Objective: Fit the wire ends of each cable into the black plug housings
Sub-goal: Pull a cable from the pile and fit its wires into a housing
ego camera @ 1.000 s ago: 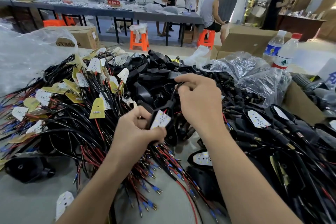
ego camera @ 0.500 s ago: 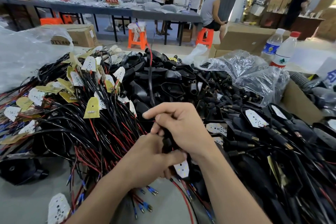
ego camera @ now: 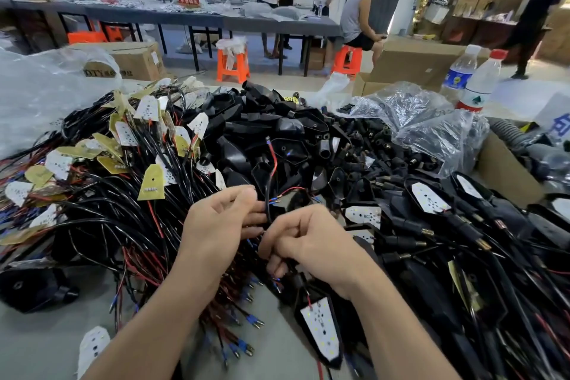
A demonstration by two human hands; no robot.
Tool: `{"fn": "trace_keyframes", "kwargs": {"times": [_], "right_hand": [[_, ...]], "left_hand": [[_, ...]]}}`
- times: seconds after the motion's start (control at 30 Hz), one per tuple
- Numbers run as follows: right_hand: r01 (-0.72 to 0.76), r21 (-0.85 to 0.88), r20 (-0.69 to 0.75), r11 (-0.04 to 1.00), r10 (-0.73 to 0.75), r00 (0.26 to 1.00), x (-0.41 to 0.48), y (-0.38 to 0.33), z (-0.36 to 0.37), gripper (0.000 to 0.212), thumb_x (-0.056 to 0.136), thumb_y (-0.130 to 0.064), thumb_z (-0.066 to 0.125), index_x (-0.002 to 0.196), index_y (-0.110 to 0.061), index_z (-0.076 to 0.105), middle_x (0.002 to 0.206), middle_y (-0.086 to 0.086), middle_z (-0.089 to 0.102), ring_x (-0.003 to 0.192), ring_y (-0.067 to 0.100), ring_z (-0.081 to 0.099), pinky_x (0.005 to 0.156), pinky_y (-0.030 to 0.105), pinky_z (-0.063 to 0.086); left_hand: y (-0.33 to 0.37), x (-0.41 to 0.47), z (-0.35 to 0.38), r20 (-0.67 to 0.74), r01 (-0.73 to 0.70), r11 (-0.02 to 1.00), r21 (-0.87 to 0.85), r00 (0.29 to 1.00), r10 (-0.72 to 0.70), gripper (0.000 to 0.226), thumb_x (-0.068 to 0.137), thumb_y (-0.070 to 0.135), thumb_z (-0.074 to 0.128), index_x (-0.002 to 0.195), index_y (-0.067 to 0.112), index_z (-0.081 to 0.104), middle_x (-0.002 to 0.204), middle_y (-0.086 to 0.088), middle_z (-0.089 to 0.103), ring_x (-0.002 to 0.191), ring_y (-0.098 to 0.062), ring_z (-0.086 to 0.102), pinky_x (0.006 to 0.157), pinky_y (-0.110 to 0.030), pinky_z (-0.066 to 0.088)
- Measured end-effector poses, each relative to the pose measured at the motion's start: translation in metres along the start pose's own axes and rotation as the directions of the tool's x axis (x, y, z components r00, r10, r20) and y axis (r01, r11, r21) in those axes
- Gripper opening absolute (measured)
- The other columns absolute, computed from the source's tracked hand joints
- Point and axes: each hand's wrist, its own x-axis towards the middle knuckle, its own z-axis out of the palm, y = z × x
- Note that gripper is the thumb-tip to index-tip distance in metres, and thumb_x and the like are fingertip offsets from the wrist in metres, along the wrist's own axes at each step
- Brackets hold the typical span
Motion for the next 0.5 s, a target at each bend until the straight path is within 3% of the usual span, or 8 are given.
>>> {"fn": "trace_keyframes", "kwargs": {"times": [0.1, 0.2, 0.3, 0.4, 0.5], "right_hand": [[-0.025, -0.189, 0.158, 0.982, 0.056, 0.986, -0.002, -0.002, 0.001, 0.035, 0.075, 0.011, 0.050, 0.080, -0.007, 0.080, 0.071, 0.014, 0.074, 0.063, 0.016, 0.066, 0.065, 0.027, 0.054], [0.017, -0.351, 0.264, 0.936, 0.082, 0.961, -0.004, -0.002, 0.001, 0.032, 0.073, 0.000, 0.060, 0.082, -0.021, 0.082, 0.071, 0.008, 0.075, 0.061, 0.022, 0.054, 0.060, 0.032, 0.041], [0.028, -0.330, 0.334, 0.944, 0.089, 0.938, -0.004, -0.004, 0.000, 0.031, 0.072, -0.001, 0.062, 0.082, -0.022, 0.083, 0.072, 0.011, 0.073, 0.065, 0.039, 0.055, 0.062, 0.045, 0.045], [0.006, -0.270, 0.389, 0.963, 0.103, 0.916, -0.006, -0.006, -0.003, 0.029, 0.072, 0.001, 0.062, 0.086, -0.015, 0.082, 0.069, 0.005, 0.073, 0.070, 0.026, 0.060, 0.072, 0.041, 0.045], [-0.001, -0.238, 0.340, 0.971, 0.085, 0.937, -0.007, -0.006, -0.003, 0.031, 0.074, 0.001, 0.063, 0.085, -0.019, 0.083, 0.080, 0.029, 0.069, 0.070, 0.026, 0.052, 0.070, 0.037, 0.040]], "left_hand": [[0.006, 0.004, -0.001, 0.041, 0.129, 0.971, -0.200, 0.992, -0.123, 0.023, 0.105, 0.019, 0.058, 0.095, 0.012, 0.078, 0.085, -0.013, 0.079, 0.072, -0.020, 0.077, 0.059, -0.023, 0.060], [0.010, 0.008, -0.008, 0.047, 0.158, 0.935, -0.318, 0.987, -0.151, 0.021, 0.104, 0.014, 0.057, 0.096, 0.005, 0.075, 0.080, -0.011, 0.078, 0.065, -0.015, 0.073, 0.057, -0.021, 0.058], [0.013, 0.011, -0.013, -0.052, 0.084, 0.915, -0.395, 0.992, -0.114, 0.018, 0.102, 0.009, 0.059, 0.093, 0.004, 0.074, 0.075, -0.009, 0.077, 0.061, -0.013, 0.072, 0.056, -0.020, 0.057], [0.008, 0.008, -0.009, -0.140, -0.005, 0.919, -0.394, 0.989, -0.055, 0.016, 0.101, 0.010, 0.062, 0.092, 0.006, 0.075, 0.075, -0.007, 0.077, 0.063, -0.013, 0.073, 0.059, -0.020, 0.058], [0.003, 0.007, -0.005, -0.209, -0.078, 0.953, -0.291, 0.978, 0.016, 0.016, 0.099, 0.009, 0.066, 0.087, 0.009, 0.077, 0.073, -0.007, 0.076, 0.061, -0.013, 0.072, 0.057, -0.020, 0.057]]}}
